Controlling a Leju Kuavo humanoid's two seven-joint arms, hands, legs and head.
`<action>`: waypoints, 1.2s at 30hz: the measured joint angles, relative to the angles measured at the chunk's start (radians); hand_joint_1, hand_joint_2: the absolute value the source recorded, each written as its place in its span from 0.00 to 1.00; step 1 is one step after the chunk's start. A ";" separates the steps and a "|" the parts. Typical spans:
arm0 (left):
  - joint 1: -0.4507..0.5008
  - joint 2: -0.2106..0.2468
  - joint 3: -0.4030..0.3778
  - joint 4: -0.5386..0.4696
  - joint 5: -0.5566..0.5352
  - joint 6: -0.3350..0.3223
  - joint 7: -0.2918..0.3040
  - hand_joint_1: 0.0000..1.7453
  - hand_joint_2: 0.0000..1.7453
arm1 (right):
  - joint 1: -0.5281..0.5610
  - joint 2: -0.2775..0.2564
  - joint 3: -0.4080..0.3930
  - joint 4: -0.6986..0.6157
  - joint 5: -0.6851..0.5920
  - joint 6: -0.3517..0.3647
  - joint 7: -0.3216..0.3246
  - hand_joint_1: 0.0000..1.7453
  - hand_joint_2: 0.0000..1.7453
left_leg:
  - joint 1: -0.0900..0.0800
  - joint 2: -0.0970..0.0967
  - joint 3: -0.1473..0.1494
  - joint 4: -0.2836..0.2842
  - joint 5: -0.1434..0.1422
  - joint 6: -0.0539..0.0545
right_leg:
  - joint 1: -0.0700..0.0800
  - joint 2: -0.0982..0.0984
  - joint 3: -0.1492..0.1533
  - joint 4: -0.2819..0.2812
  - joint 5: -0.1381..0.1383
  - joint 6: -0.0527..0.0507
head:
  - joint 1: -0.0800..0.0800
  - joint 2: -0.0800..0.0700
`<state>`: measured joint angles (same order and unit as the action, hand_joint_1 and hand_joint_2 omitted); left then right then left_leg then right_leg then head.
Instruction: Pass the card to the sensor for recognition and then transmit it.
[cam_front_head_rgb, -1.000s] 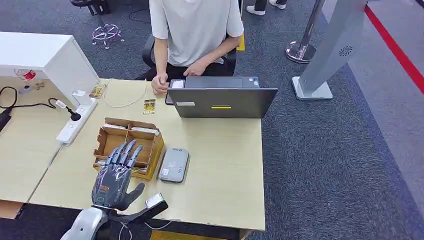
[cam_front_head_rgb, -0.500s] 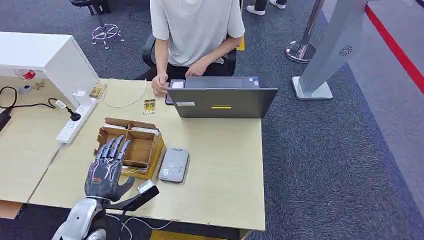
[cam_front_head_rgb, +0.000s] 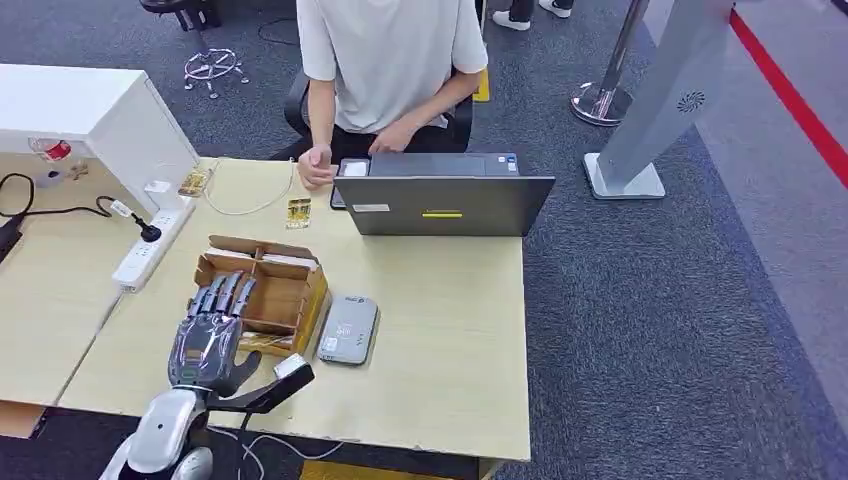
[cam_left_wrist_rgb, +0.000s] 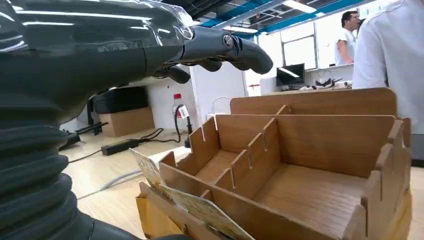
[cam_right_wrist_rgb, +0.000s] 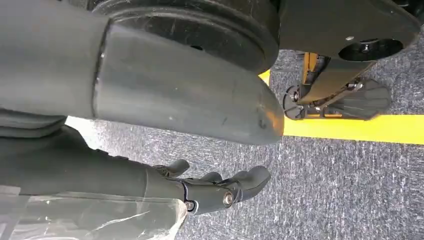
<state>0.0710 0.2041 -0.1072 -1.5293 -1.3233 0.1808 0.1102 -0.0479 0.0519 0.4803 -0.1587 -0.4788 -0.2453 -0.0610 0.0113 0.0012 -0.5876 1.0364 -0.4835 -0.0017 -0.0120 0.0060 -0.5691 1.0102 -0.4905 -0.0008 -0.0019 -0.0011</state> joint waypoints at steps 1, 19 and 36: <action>-0.002 -0.001 0.002 0.004 -0.002 0.000 0.000 0.00 1.00 | 0.000 0.000 0.000 0.000 0.001 0.000 0.000 0.00 0.00 | 0.000 0.000 0.000 0.000 0.000 0.000 | 0.000 0.000 0.000 0.000 0.000 0.000 | 0.000 0.000; -0.003 -0.003 0.009 0.031 0.031 -0.031 -0.021 1.00 1.00 | 0.000 0.000 0.014 0.000 0.002 0.002 -0.001 0.00 0.00 | 0.000 0.000 0.000 0.000 0.000 0.000 | 0.000 0.000 0.000 0.000 0.000 0.000 | 0.000 0.000; -0.003 -0.014 0.033 0.025 0.026 0.061 -0.021 1.00 1.00 | -0.001 0.000 0.020 0.001 -0.002 0.000 -0.005 0.00 0.00 | 0.000 0.000 0.000 0.000 0.000 0.000 | 0.000 0.000 0.000 0.000 0.000 0.000 | 0.000 0.000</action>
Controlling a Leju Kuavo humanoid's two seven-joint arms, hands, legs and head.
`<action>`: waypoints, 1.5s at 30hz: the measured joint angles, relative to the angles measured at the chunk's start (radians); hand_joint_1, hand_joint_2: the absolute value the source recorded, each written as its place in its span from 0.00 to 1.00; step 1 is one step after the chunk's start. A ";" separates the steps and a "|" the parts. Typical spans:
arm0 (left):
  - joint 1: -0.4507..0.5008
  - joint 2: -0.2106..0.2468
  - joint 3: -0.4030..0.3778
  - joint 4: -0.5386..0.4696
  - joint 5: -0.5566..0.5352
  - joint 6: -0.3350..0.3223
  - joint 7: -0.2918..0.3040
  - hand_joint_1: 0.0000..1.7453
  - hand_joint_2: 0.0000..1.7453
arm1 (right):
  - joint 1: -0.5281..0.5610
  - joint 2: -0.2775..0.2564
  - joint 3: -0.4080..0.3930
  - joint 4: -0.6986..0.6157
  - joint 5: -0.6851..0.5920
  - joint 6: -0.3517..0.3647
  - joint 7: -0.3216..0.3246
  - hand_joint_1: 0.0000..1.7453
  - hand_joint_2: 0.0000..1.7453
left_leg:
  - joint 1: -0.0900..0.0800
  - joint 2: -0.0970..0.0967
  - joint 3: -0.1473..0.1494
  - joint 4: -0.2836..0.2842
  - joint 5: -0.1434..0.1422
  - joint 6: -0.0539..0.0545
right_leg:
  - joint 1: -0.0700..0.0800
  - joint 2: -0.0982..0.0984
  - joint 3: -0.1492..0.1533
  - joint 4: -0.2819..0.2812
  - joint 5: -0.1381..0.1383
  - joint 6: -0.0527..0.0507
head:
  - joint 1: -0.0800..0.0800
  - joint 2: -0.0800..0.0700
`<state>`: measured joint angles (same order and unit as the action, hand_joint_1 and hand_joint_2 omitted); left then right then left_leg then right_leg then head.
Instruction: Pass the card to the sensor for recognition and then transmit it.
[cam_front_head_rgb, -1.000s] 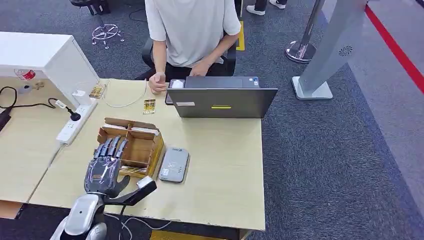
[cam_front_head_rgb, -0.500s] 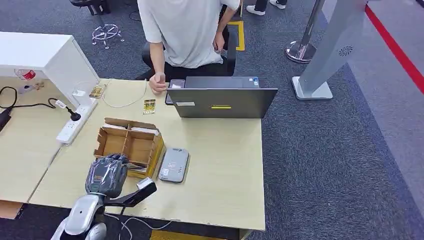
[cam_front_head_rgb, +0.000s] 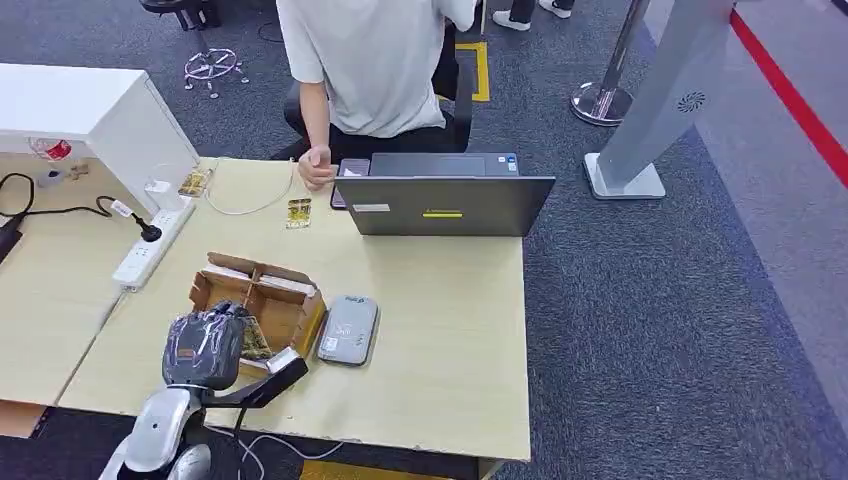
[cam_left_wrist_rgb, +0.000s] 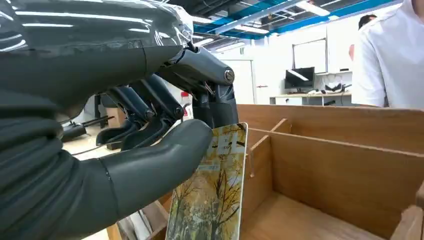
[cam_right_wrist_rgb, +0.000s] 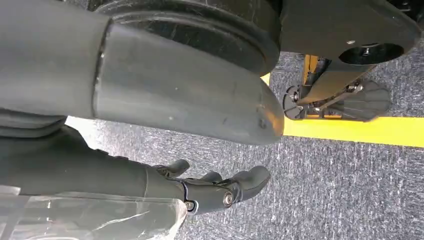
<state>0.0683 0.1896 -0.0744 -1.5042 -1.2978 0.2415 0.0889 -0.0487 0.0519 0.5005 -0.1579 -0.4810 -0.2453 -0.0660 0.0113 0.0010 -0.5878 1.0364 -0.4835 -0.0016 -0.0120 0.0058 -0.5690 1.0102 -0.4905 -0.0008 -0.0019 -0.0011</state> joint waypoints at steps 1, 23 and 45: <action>0.000 -0.002 0.001 -0.006 -0.001 0.004 -0.003 1.00 1.00 | 0.000 0.000 0.000 0.000 0.000 0.000 0.000 0.00 0.00 | 0.000 0.000 0.000 0.000 0.000 0.000 | 0.000 0.000 0.000 0.000 0.000 0.000 | 0.000 0.000; -0.400 0.026 0.013 0.113 -0.166 0.272 -0.012 1.00 1.00 | -0.022 0.000 0.060 0.000 0.065 0.022 -0.005 0.00 0.00 | 0.000 -0.006 -0.001 0.000 0.007 -0.002 | 0.000 -0.006 0.000 0.001 0.004 -0.003 | -0.001 0.000; -0.750 0.082 0.057 0.660 -0.130 0.324 -0.029 0.00 1.00 | -0.026 0.000 0.123 0.000 0.082 0.037 0.021 0.00 0.00 | 0.001 -0.005 -0.001 0.000 0.008 -0.002 | 0.001 -0.005 -0.001 0.002 0.004 -0.003 | -0.001 0.000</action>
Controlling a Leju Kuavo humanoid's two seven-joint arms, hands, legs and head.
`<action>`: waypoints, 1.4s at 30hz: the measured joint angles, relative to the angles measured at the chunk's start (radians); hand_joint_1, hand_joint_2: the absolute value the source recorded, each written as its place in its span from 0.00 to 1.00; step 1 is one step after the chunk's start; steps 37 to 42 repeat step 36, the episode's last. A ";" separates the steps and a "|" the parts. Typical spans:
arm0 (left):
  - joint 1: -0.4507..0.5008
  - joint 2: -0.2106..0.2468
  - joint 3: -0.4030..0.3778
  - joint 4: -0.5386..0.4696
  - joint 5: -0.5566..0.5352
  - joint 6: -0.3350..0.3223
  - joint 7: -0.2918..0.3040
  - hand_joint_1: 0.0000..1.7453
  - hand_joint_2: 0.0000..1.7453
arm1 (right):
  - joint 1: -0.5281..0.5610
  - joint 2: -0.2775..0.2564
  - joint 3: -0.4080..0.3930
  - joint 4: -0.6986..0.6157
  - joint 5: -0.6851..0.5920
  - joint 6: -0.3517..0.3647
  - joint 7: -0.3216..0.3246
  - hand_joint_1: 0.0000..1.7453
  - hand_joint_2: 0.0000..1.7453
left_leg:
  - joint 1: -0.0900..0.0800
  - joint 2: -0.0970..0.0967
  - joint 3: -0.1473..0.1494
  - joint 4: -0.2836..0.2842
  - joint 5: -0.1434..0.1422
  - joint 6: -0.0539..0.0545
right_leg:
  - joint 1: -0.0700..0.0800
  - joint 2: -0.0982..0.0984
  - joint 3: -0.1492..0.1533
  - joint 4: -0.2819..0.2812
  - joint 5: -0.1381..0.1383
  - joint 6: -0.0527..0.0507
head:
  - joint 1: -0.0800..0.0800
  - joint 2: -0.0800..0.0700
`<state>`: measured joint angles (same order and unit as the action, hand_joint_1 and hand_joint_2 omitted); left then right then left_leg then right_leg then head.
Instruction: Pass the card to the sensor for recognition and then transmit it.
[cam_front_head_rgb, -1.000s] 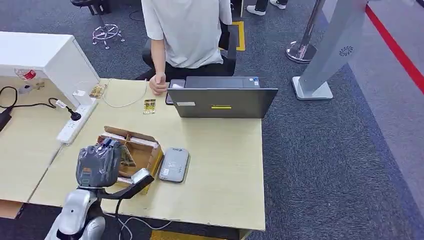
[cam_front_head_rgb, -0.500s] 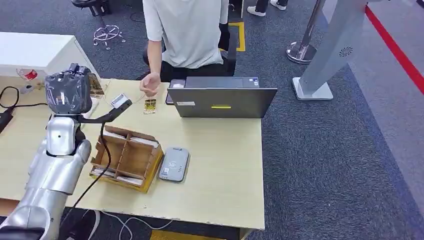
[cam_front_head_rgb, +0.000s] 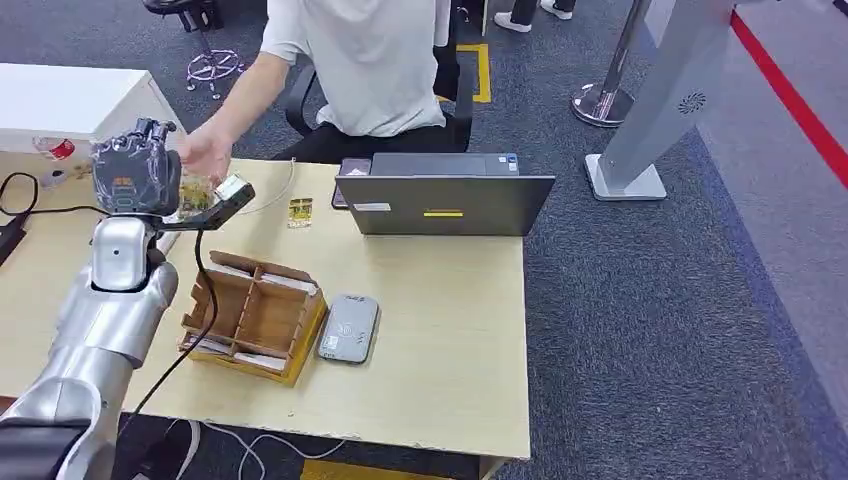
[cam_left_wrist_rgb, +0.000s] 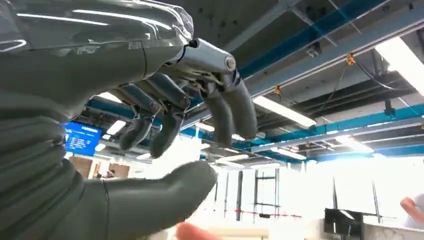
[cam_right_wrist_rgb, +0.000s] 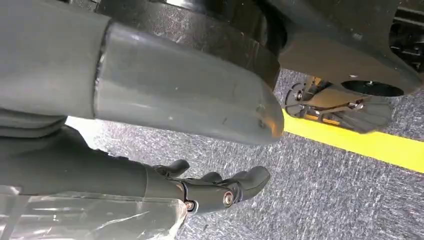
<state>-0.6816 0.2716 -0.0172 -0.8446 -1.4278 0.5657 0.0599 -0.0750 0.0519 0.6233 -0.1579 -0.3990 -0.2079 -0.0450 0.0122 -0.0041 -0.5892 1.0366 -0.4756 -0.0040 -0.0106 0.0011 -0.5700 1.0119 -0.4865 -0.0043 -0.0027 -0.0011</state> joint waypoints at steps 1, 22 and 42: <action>0.000 0.000 0.000 0.004 0.006 0.000 -0.006 0.00 1.00 | 0.000 0.000 0.000 0.000 -0.002 0.000 0.000 0.00 0.00 | 0.000 0.000 0.000 0.000 0.000 0.000 | 0.000 0.000 0.000 0.000 0.000 0.000 | 0.001 0.000; 0.028 -0.003 0.015 0.020 0.038 0.000 -0.012 0.00 1.00 | 0.000 0.000 0.001 0.000 -0.010 -0.003 -0.002 0.00 0.00 | 0.000 0.000 0.000 0.000 0.000 0.000 | 0.000 0.000 0.000 0.000 0.000 0.000 | 0.000 0.000; 0.346 0.057 0.070 -0.312 0.199 -0.020 -0.111 0.00 1.00 | 0.012 0.000 -0.019 0.000 -0.094 -0.038 -0.017 0.00 0.00 | 0.000 0.011 0.001 -0.002 -0.005 -0.003 | 0.000 0.013 -0.001 0.000 -0.001 0.000 | 0.000 0.000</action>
